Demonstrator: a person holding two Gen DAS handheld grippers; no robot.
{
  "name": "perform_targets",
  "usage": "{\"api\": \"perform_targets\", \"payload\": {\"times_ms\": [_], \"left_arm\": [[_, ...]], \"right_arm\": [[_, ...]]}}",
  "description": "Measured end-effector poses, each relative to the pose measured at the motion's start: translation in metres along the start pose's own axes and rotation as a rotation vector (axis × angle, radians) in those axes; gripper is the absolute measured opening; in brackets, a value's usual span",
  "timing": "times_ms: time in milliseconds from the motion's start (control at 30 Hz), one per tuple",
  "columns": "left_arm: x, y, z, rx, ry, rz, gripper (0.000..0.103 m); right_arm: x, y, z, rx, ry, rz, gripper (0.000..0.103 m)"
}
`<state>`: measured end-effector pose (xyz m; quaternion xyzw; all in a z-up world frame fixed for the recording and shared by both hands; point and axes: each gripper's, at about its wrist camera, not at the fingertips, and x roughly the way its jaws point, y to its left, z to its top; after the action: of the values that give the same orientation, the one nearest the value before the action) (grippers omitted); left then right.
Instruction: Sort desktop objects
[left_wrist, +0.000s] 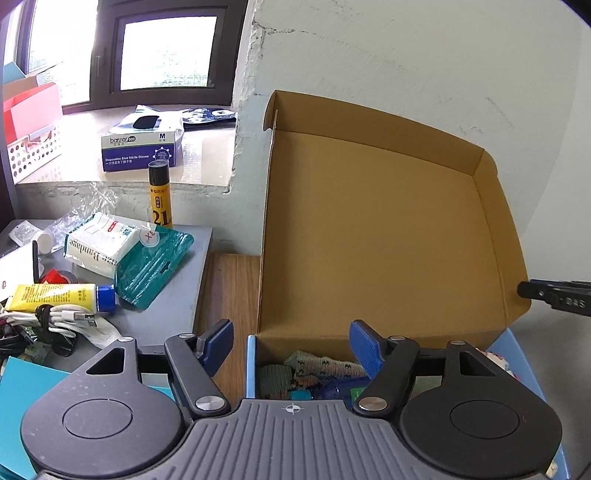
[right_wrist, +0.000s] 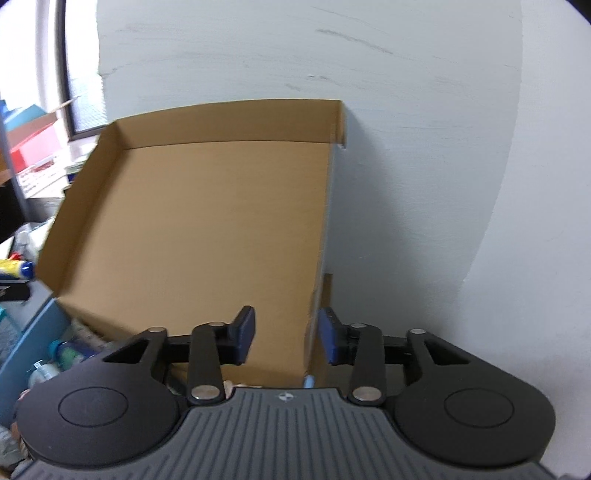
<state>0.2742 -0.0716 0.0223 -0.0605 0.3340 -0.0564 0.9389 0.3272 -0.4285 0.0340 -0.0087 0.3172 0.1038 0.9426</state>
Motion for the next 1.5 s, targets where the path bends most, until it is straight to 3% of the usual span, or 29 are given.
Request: {"api": "perform_targets", "payload": {"times_ms": [200,233,433,733,1133,1267,1500], "left_arm": [[-0.002,0.001,0.0,0.01,-0.001,0.0,0.072],[-0.003,0.002,0.0,0.01,-0.005,0.0,0.072],[-0.005,0.003,0.0,0.015,-0.025,0.01,0.067],[-0.017,0.003,0.003,0.009,-0.06,0.023,0.057],[-0.054,0.0,0.011,-0.009,-0.164,0.019,0.036],[-0.074,-0.003,0.01,-0.011,-0.199,-0.003,0.02],[-0.091,-0.003,-0.001,-0.008,-0.189,-0.027,0.017]], "right_arm": [[0.02,-0.007,0.007,0.002,0.013,-0.017,0.016],[0.022,-0.008,0.008,-0.002,0.013,-0.022,0.008],[0.018,-0.018,0.006,0.038,-0.004,0.013,0.006],[-0.005,-0.01,-0.011,-0.018,-0.046,0.02,0.006],[-0.027,-0.002,-0.043,-0.019,-0.081,0.042,0.005],[-0.031,0.0,-0.051,-0.014,-0.08,0.046,0.005],[-0.037,0.005,-0.063,-0.016,-0.082,0.04,0.005]]}}
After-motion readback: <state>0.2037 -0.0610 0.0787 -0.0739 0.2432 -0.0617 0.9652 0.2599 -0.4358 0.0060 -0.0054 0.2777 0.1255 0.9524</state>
